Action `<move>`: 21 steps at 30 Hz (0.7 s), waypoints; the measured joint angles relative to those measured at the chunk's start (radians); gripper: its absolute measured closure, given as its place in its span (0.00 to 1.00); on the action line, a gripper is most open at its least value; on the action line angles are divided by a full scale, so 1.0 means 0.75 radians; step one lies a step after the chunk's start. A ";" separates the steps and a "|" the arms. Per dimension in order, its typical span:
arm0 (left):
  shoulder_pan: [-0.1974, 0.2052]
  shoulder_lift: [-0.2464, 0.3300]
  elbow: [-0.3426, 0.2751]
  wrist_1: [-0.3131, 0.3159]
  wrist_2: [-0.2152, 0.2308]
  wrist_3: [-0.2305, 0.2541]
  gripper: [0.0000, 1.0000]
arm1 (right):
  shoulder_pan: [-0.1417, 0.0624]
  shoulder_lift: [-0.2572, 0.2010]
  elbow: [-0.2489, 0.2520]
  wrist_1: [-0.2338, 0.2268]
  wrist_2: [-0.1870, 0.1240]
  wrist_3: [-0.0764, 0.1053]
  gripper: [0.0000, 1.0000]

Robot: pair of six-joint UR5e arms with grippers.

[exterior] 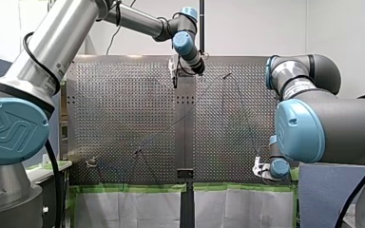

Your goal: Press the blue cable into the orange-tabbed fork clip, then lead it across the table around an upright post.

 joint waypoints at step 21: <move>0.030 0.245 -0.244 0.239 -0.036 -0.166 0.00 | 0.004 0.000 0.000 0.000 -0.002 0.000 1.00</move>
